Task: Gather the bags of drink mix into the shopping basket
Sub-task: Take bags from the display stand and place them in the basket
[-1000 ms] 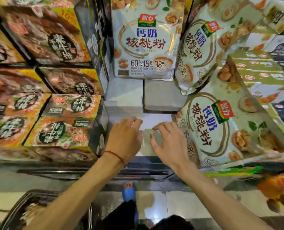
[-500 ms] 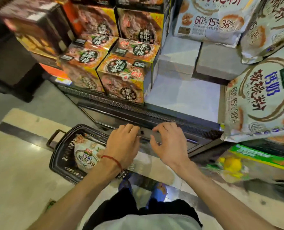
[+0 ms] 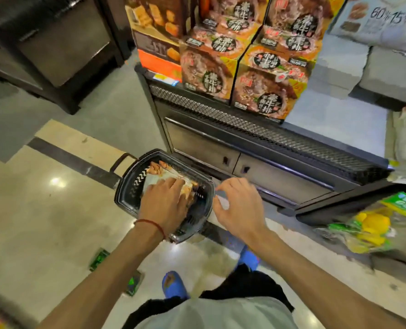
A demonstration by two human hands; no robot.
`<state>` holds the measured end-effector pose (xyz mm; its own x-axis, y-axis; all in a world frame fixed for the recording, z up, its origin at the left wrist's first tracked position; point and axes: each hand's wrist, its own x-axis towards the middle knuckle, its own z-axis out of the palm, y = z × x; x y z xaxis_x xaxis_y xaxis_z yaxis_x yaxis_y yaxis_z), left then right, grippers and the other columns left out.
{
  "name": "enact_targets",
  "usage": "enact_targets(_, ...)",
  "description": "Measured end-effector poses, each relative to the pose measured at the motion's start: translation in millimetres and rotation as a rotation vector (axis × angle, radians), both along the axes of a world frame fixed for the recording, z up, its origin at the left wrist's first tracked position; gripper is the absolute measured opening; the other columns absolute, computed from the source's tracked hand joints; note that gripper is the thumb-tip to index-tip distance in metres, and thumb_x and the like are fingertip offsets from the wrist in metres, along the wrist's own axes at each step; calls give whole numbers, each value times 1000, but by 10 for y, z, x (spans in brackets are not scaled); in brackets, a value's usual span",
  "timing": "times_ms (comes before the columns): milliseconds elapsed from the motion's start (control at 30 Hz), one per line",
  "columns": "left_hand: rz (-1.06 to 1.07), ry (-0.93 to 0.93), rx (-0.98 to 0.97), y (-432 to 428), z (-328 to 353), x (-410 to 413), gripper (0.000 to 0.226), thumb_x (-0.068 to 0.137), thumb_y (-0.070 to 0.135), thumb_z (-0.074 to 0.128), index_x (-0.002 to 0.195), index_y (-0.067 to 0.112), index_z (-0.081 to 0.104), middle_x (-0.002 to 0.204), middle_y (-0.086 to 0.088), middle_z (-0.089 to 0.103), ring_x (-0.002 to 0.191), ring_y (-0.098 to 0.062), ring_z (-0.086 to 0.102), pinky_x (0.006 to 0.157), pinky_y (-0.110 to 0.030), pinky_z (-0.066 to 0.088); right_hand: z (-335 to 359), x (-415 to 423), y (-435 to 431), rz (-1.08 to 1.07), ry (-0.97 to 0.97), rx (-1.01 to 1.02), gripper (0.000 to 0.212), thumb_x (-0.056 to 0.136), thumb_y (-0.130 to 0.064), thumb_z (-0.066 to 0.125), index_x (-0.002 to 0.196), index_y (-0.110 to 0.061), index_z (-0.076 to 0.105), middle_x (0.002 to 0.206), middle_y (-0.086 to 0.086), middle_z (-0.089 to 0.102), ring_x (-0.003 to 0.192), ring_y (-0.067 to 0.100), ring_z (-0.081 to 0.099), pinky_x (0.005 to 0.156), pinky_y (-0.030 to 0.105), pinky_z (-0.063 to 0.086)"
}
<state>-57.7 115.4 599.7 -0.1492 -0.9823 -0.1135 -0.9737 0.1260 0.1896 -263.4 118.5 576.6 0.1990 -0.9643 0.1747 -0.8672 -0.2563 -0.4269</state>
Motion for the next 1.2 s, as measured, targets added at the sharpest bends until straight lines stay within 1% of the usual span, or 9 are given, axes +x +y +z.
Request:
enact_targets(133,-15,-41,20,191,-21,688,35,98,32,51,129,18,57,119,-5,64,106,-29,59,85,-46,50,-16,590,241,8,22,-11,20,88,-35,65,96,-19,74,95,-4,68,92,20,59,77,34,48)
enact_targets(300,-19,-45,30,179,-79,1220,31,97,30,52,123,16,61,111,-5,66,97,-28,60,81,-44,52,-70,1057,335,-27,-27,30,17,87,-30,71,97,-17,74,94,-3,69,92,22,60,77,38,52)
enact_targets(400,-8,-41,50,49,-152,1380,32,98,32,48,124,19,60,112,-3,65,97,-26,59,81,-44,52,-131,1196,214,-22,-39,57,17,86,-28,73,98,-17,74,96,-3,69,93,23,62,78,41,54)
enact_targets(533,-1,-64,76,-193,-270,1491,28,100,35,46,122,23,57,111,1,62,97,-22,56,80,-40,49,-234,1296,-112,-26,-44,97,19,87,-30,73,101,-17,74,99,-3,70,96,22,61,79,39,54)
enact_targets(700,0,-79,148,-518,-442,1607,29,96,32,52,122,21,58,109,-2,63,101,-28,57,78,-42,48,-419,1386,-491,-68,-72,207,18,90,-33,72,103,-21,73,104,-7,69,100,17,59,82,34,52)
enact_targets(800,-28,-82,183,-724,-585,1649,27,96,32,51,120,20,57,108,-2,62,100,-28,58,78,-42,47,-530,1474,-627,-95,-47,223,21,89,-32,72,104,-19,74,103,-4,72,98,21,61,81,38,54)
enact_targets(933,-56,-61,234,-1046,-828,1831,28,95,30,54,119,17,60,108,-6,64,99,-32,59,76,-43,49,-695,1655,-749,-174,-40,239,24,89,-32,70,107,-17,75,104,-1,72,97,23,62,79,36,51)
enact_targets(1067,-121,-66,277,-1429,-1135,2155,31,94,26,55,122,15,62,113,-10,67,101,-35,61,75,-45,54,-914,1893,-823,-276,10,287,30,90,-37,61,109,-19,75,105,-2,72,99,22,60,81,34,46)
enact_targets(1200,-223,-84,322,-1727,-1462,2409,30,93,25,55,121,17,61,115,-8,65,109,-32,59,81,-44,52,-1257,2150,-829,-425,20,323,26,87,-32,64,106,-17,75,100,2,71,97,25,60,79,35,46)
